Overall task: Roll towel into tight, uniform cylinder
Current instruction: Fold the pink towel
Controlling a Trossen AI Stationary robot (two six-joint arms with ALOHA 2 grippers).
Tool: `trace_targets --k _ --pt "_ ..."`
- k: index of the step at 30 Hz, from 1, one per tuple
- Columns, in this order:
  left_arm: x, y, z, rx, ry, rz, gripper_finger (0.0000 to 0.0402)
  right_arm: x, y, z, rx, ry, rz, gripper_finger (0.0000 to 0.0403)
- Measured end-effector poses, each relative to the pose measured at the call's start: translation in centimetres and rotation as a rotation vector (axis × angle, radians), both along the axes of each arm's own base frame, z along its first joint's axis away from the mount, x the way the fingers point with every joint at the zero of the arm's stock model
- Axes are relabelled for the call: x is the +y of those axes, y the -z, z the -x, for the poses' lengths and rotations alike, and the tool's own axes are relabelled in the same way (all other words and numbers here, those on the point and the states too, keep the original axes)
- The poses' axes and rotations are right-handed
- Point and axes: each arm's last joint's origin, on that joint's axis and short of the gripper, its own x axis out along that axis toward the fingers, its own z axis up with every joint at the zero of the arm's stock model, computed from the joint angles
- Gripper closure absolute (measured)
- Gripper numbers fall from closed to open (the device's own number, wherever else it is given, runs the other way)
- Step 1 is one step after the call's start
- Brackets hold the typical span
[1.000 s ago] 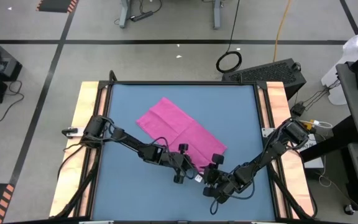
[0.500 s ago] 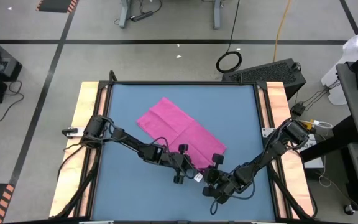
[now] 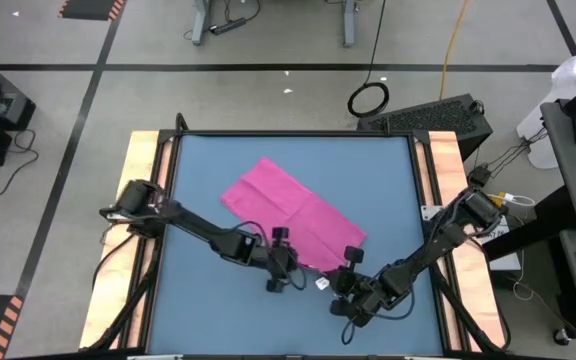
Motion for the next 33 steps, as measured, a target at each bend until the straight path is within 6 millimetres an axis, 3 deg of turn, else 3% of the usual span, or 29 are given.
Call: trace_targets --k 5,9,18,24,33 --pt "0.7 -2.9 4.1 0.193 -0.073 -0.235 0.0176 -0.2 -2.1 1.6 0.061 -0.045 -0.003 0.0399" --pt "2.3 -3.7 6.9 0.378 -0.143 -0.442 0.0174 -0.5 -3.3 3.1 0.127 -0.073 0.008 0.0399" --pt "4.2 -0.8 10.9 0.695 -0.109 -0.507 0.0175 -0.8 -4.3 5.1 0.193 -0.079 0.021 0.0399" --pt "5.1 0.9 12.2 0.769 -0.084 -0.503 0.0197 -0.7 -4.3 5.3 0.194 -0.081 0.023 0.0399" --pt "6.5 0.6 11.7 0.69 -0.082 -0.439 0.0208 -0.7 -4.3 5.3 0.198 -0.078 0.023 0.0399"
